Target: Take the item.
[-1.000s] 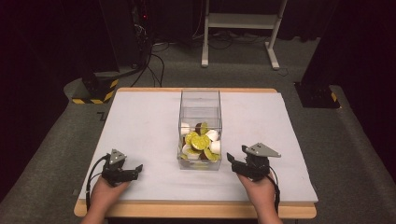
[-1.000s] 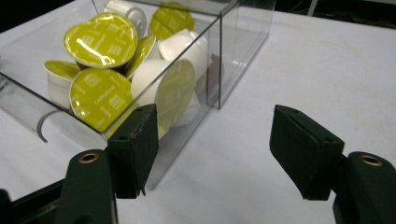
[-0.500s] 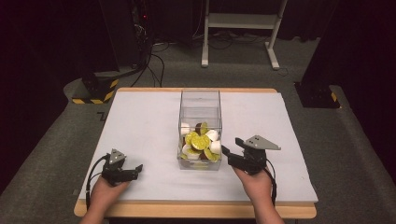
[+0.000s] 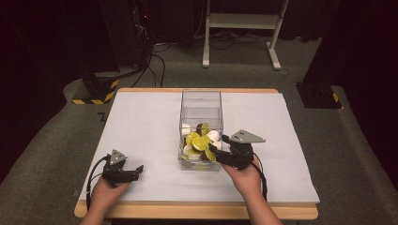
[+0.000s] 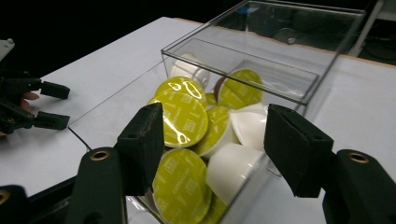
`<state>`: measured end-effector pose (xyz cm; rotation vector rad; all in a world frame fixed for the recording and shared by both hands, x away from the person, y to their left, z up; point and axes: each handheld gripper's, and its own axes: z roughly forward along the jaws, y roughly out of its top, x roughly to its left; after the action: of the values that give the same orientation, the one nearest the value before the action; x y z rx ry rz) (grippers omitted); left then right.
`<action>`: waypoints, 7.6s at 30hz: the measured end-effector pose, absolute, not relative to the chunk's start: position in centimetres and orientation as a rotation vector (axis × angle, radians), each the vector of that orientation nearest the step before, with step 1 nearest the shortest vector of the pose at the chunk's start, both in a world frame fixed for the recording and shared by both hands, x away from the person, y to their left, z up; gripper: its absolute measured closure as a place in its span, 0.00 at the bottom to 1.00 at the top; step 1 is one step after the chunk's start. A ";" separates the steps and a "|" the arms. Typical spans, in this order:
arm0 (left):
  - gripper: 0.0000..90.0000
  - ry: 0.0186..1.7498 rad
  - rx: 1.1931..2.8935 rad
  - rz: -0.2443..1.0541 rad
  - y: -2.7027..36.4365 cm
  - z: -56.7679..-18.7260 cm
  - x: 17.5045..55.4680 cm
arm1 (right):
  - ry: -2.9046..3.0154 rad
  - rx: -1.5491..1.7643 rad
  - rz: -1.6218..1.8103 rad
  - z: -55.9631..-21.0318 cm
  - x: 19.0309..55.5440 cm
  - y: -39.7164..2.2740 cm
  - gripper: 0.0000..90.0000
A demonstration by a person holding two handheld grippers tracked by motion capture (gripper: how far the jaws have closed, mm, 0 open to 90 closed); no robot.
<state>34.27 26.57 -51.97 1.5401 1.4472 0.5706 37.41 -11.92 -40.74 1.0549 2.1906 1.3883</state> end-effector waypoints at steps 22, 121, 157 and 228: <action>0.17 1.442 1.549 0.570 26.7 -52.0 34.3 | 2.373 1.032 1.252 -42.0 40.4 -7.2 0.40; 0.17 1.449 1.533 0.571 26.5 -52.0 34.3 | 2.070 1.002 1.449 -40.0 37.9 -11.5 0.43; 0.17 1.451 1.531 0.570 26.5 -52.0 34.3 | 1.906 1.081 1.390 -38.5 38.5 -17.5 0.43; 0.17 1.444 1.544 0.584 26.5 -52.0 34.2 | 1.881 1.479 0.931 -48.8 47.2 -24.3 0.43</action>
<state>34.17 26.47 -51.99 1.5444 1.4441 0.5837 47.24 -24.27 -48.85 1.4792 1.8805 0.9305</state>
